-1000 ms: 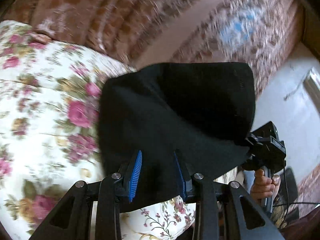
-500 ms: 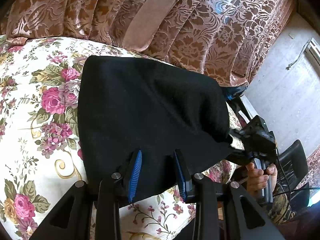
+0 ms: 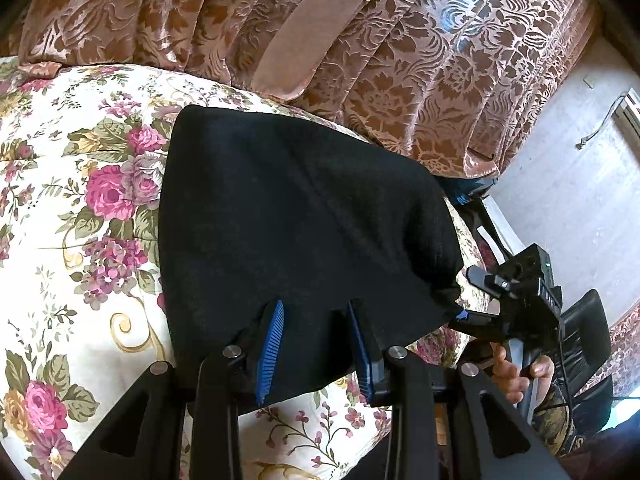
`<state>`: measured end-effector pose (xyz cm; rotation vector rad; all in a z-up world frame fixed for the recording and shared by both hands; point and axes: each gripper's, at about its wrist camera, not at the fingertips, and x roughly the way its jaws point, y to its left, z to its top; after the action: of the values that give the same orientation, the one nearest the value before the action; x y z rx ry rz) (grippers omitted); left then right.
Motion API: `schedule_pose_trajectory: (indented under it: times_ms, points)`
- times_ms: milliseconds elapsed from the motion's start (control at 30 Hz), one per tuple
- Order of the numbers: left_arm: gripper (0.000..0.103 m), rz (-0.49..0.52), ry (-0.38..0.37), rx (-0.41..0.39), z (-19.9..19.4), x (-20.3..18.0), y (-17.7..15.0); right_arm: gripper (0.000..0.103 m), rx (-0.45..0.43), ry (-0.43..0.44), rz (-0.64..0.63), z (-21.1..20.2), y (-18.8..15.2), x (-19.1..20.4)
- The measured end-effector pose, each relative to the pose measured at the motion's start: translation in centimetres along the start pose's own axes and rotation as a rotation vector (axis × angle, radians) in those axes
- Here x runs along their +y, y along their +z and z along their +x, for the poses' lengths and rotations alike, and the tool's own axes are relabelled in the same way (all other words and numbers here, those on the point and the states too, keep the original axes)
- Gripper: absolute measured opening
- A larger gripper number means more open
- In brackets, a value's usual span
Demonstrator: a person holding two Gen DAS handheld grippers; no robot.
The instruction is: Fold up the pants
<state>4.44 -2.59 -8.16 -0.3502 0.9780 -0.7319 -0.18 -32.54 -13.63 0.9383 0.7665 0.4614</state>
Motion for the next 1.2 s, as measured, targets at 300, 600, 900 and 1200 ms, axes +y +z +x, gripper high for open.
schedule_pose_trajectory:
  times_ms: [300, 600, 900, 1200]
  points:
    - [0.032, 0.071, 0.013, 0.012, -0.4, -1.7, 0.1, 0.014, -0.02, -0.045, 0.024, 1.2, 0.5, -0.5]
    - [0.033, 0.105, -0.016, 0.064, 1.3, -3.4, -0.4, 0.013, -0.022, -0.119, 0.029, -0.7, 0.9, -1.9]
    - [0.034, 0.149, 0.051, 0.039, 1.4, -4.5, -1.0, 0.02, -0.019, -0.124, 0.068, -1.1, 0.8, -3.6]
    - [0.034, 0.234, 0.233, -0.054, -0.3, -6.3, -0.5, 0.031, -0.172, -0.19, -0.122, -6.0, 2.4, 2.4]
